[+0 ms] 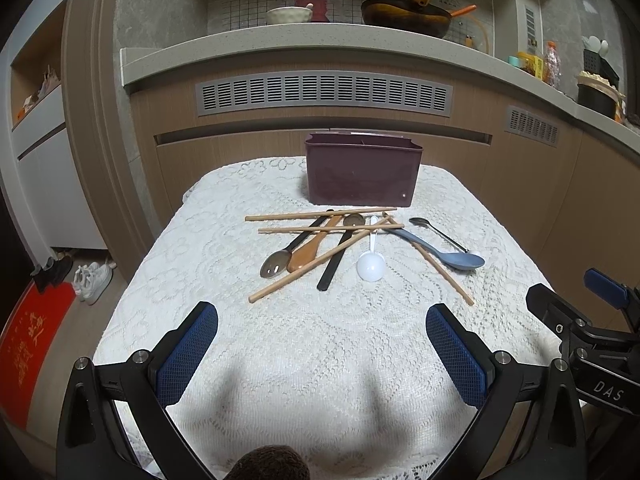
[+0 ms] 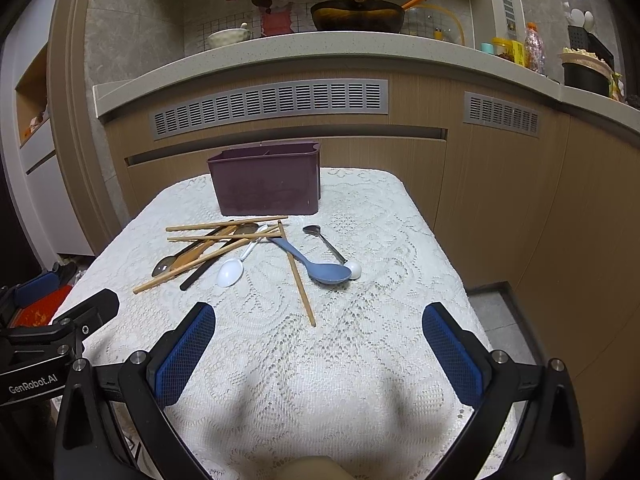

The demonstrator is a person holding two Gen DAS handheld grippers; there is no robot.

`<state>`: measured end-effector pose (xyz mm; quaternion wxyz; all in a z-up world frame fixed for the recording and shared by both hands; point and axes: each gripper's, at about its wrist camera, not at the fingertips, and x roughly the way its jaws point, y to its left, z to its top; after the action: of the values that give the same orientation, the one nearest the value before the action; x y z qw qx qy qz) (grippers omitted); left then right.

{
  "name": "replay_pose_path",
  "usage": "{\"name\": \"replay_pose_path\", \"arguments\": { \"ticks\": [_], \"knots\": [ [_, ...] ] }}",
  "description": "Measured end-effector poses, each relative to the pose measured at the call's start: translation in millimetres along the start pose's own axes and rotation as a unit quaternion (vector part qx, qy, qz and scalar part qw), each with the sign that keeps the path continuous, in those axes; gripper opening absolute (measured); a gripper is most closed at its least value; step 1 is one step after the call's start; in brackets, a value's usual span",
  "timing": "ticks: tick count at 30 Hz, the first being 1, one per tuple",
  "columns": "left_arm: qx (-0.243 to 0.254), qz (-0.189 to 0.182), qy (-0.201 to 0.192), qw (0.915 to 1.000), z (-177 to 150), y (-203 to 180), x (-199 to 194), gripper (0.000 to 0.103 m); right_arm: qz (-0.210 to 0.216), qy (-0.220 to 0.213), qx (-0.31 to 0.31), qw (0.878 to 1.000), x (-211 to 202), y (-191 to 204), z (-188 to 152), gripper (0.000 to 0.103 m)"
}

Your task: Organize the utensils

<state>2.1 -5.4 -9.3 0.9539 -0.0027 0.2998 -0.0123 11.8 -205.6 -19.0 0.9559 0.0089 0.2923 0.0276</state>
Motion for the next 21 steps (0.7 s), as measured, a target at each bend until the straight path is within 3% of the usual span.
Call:
{"name": "replay_pose_path", "arguments": {
  "ticks": [21],
  "knots": [
    [0.0, -0.001, 0.001, 1.0, -0.4, 0.5, -1.9, 0.103, 0.003, 0.003, 0.003, 1.0, 1.3, 0.8, 0.3, 0.103]
  ]
}}
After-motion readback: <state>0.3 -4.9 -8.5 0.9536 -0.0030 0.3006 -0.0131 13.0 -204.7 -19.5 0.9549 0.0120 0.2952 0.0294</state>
